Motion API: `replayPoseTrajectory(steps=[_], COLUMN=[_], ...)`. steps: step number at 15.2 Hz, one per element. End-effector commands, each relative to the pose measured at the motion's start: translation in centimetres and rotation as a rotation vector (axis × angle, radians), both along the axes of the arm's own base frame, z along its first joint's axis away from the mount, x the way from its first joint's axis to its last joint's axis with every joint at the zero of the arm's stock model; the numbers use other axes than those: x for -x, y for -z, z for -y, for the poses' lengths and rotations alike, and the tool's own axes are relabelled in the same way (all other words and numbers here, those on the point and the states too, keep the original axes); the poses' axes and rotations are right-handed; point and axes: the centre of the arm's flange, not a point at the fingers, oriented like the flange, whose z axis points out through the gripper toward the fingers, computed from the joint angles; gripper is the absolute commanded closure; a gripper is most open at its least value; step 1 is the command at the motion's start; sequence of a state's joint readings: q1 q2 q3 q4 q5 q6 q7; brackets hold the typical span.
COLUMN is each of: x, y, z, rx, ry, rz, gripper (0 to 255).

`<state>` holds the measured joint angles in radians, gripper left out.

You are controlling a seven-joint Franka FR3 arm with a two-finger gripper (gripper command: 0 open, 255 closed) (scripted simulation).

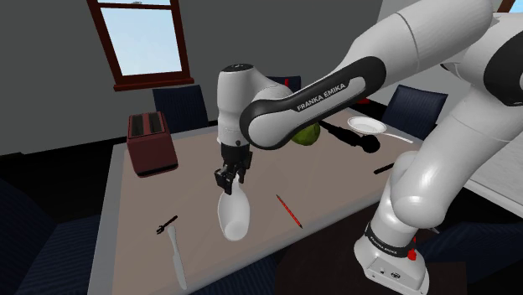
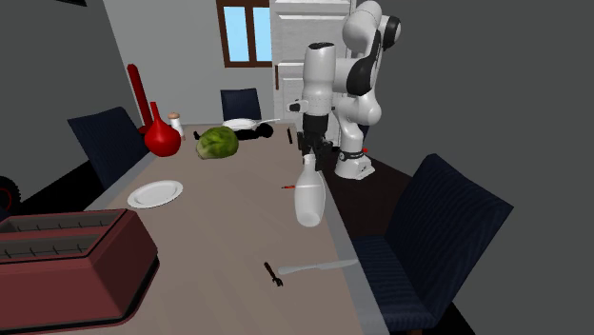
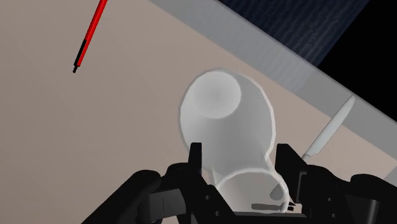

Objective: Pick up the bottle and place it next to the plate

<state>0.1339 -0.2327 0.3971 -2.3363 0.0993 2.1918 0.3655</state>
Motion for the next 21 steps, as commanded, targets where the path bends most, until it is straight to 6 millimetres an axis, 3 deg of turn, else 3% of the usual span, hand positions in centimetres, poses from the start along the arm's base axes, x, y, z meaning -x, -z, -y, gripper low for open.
replayPoseTrajectory(steps=[1, 7, 21], x=[0.0, 0.0, 0.0], y=[0.0, 0.0, -7.4], z=[0.0, 0.0, 0.0], rx=[0.0, 0.0, 0.0], ry=[0.0, 0.0, 0.0], rz=[-0.001, 0.0, 0.0], gripper=[255, 255, 255])
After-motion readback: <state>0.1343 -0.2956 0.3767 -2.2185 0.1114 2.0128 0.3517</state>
